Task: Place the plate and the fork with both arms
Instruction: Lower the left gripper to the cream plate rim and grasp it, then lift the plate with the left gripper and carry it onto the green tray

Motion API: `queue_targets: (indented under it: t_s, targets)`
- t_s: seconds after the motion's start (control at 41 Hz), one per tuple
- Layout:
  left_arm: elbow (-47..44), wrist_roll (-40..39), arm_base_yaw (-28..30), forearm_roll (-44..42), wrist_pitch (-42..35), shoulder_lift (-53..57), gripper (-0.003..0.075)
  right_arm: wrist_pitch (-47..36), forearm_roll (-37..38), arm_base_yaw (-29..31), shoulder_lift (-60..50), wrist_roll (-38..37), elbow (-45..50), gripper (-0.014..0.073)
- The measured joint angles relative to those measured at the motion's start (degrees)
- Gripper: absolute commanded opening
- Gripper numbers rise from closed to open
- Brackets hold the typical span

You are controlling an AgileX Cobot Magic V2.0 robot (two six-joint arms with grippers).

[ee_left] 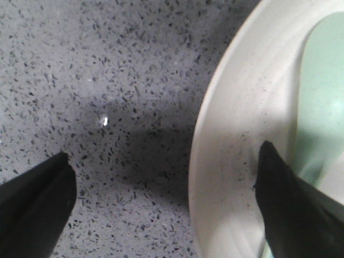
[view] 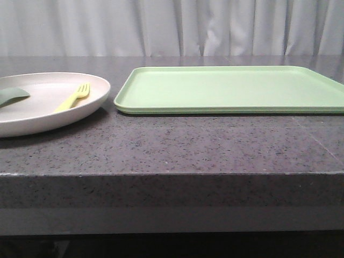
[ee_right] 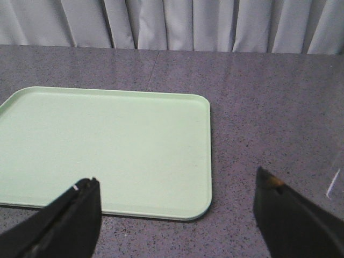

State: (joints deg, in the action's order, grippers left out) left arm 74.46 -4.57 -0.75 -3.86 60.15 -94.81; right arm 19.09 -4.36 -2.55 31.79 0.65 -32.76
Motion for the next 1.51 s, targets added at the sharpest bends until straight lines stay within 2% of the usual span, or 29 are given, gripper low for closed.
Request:
queue_targets:
  t_s: [0.122, 0.244, 0.487, 0.633, 0.682, 1.121, 1.389, 1.511]
  targets:
    - [0.0, 0.0, 0.0, 0.0, -0.1, 0.0, 0.0633, 0.0, 0.0, 0.0, 0.0, 0.0, 0.0, 0.0603]
    - [0.0, 0.0, 0.0, 0.3, -0.1, 0.0, 0.0552, 0.0, 0.0, 0.0, 0.0, 0.0, 0.0, 0.0603]
    - [0.0, 0.0, 0.0, 2.8, -0.2, -0.1, 0.0195, 0.0, 0.0, 0.0, 0.0, 0.0, 0.0, 0.0603]
    - [0.0, 0.0, 0.0, 3.9, -0.2, -0.2, 0.0018, 0.0, 0.0, 0.0, 0.0, 0.0, 0.0, 0.0603]
    - [0.0, 0.0, 0.0, 3.9, -0.2, -0.2, -0.0019, 0.0, 0.0, 0.0, 0.0, 0.0, 0.0, 0.0603]
    - [0.3, 1.0, 1.6, 6.3, -0.7, 0.2, -0.0018, 0.0, 0.0, 0.0, 0.0, 0.0, 0.0, 0.0603]
    - [0.3, 11.9, 9.4, 22.2, -0.7, 2.6, -0.0018, 0.0, 0.0, 0.0, 0.0, 0.0, 0.0, 0.0603]
    - [0.2, 15.3, 11.6, 26.4, -0.8, 3.6, -0.0018, 0.0, 0.0, 0.0, 0.0, 0.0, 0.0, 0.0603]
